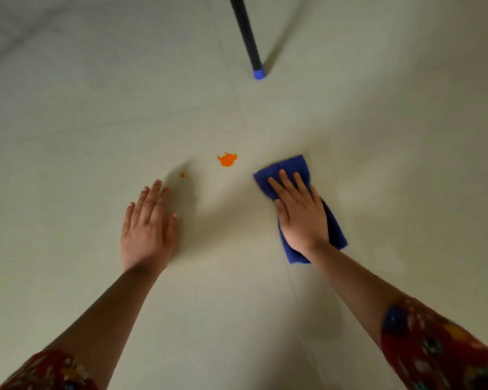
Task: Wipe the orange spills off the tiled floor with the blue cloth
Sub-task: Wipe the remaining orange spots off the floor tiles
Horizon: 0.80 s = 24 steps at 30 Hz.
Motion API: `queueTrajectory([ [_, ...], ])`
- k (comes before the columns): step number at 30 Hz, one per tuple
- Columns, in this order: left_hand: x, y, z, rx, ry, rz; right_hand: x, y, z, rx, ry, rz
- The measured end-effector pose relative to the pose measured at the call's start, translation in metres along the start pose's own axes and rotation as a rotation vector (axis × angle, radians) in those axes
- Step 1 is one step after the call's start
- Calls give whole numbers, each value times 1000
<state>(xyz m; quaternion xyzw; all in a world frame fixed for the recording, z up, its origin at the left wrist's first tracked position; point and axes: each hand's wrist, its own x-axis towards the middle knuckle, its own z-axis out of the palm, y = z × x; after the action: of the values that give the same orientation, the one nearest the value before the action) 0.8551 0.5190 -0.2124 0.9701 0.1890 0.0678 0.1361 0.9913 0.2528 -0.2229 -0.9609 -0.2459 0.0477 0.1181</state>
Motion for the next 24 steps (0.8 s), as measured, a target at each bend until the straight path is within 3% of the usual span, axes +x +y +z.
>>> queueTrajectory([
  [3, -8, -27, 1, -23, 2, -188, 30, 7, -1, 23, 49, 182],
  [6, -5, -32, 4, -45, 7, -211, 101, -8, 2, 46, 119, 293],
  [8, -4, -32, 3, -51, 1, -202, 129, -38, 8, 162, 148, 249],
  [10, -6, -32, 2, -59, -1, -204, 122, -66, 12, 245, 195, 89],
  [13, -6, -32, 2, -61, -12, -212, 86, -67, 13, 296, 129, -123],
  [18, -6, -32, 3, -98, 27, -230, 136, -72, 21, -36, 95, 105],
  [20, -8, -32, 3, -123, 72, -267, 131, -104, 25, -69, 83, -26],
  [23, -9, -33, 3, -130, 91, -303, 65, -100, 30, -149, -11, -462],
  [24, -9, -34, 4, -117, 82, -307, 54, -88, 24, -138, -62, -463],
])
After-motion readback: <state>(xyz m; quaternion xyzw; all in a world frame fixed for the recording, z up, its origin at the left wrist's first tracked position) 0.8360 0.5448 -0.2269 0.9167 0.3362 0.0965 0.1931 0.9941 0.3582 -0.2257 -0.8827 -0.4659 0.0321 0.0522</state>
